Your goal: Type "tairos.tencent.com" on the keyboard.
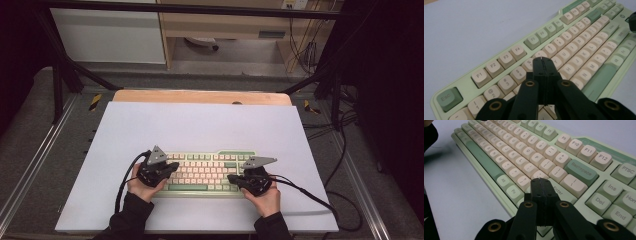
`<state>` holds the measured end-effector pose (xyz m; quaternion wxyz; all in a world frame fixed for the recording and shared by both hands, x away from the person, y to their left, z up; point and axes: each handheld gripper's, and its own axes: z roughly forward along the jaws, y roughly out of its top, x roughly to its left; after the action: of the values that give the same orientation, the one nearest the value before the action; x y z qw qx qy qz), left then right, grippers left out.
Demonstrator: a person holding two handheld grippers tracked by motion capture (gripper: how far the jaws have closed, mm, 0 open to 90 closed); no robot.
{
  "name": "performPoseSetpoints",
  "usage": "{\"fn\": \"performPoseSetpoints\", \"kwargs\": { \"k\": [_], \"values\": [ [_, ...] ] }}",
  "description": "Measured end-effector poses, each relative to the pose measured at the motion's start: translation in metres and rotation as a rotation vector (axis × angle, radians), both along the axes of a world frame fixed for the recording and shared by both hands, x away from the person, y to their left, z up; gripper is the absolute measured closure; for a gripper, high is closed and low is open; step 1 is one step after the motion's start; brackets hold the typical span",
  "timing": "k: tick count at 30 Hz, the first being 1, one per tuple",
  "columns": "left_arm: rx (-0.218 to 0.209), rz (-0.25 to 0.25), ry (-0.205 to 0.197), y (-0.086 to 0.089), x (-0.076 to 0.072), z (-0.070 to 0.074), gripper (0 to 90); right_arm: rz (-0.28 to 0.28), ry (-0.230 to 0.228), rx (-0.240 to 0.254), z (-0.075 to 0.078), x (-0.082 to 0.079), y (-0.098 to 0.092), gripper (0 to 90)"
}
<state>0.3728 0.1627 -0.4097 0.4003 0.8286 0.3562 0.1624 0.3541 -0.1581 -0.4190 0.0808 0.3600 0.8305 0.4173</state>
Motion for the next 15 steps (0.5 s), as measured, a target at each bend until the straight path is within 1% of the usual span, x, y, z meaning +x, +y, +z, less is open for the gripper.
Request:
{"fn": "performPoseSetpoints", "kwargs": {
  "k": [4,9,15],
  "values": [
    [0.005,-0.002,0.007,-0.006,0.003,-0.004,90.0,-0.001,0.001,0.001,0.000,0.000,0.000,90.0],
    [0.004,-0.002,0.010,-0.011,0.005,-0.007,90.0,-0.001,0.000,0.004,0.000,0.000,0.000,90.0],
    [0.013,-0.010,0.012,-0.016,0.006,-0.012,90.0,0.000,0.002,0.006,0.000,0.001,0.000,90.0]
  ]
}}
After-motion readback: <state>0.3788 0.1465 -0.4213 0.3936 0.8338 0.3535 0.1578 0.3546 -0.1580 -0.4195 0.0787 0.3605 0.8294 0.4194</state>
